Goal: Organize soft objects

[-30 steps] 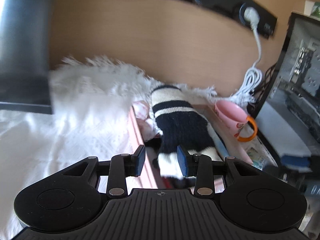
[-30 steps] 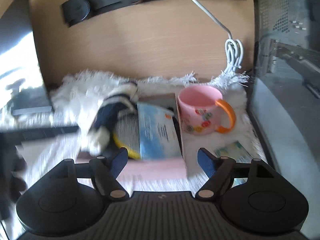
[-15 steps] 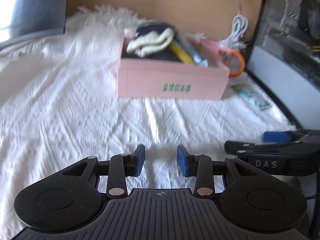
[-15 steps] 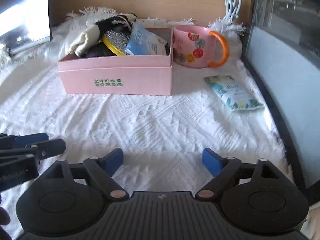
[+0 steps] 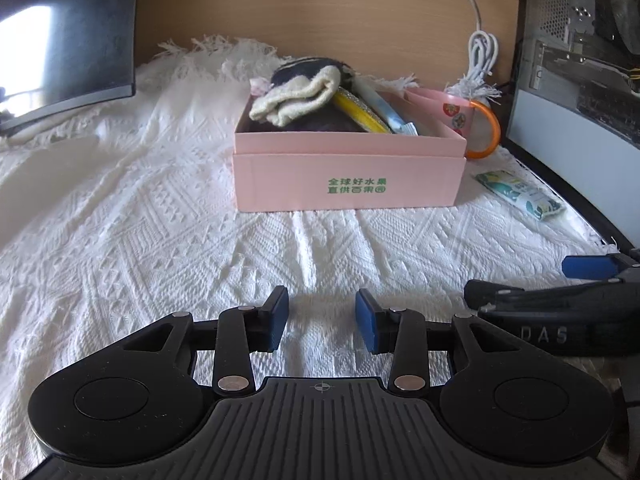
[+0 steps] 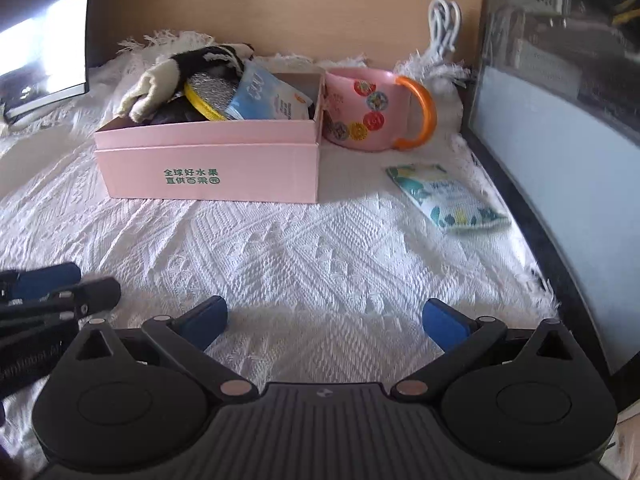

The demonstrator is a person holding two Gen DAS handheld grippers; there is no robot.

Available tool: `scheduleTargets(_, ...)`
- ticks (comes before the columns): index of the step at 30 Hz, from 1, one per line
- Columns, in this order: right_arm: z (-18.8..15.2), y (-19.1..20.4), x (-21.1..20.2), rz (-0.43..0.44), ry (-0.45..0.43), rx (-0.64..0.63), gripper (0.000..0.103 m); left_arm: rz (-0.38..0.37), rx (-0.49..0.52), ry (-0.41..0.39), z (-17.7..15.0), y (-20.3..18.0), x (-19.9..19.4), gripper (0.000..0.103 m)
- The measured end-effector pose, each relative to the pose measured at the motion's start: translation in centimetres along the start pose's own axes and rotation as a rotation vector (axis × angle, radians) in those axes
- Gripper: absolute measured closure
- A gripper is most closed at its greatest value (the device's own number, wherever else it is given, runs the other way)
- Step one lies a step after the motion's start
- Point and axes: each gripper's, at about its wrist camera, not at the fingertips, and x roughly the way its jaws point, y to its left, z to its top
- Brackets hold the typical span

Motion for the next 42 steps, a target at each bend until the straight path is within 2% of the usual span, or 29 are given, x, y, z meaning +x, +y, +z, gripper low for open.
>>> scheduleTargets(4, 0.18, -1.01, 0.12, 0.038, 0.012, 0.054, 0.0, 0.019, 0.034, 0.002, 0.0, -0.52, 0.12, 0.062)
scheduleTargets(42, 0.12, -0.68, 0.13, 0.025, 0.012, 0.043, 0.0, 0.023, 0.021, 0.001, -0.03, -0.44, 0.08, 0.062)
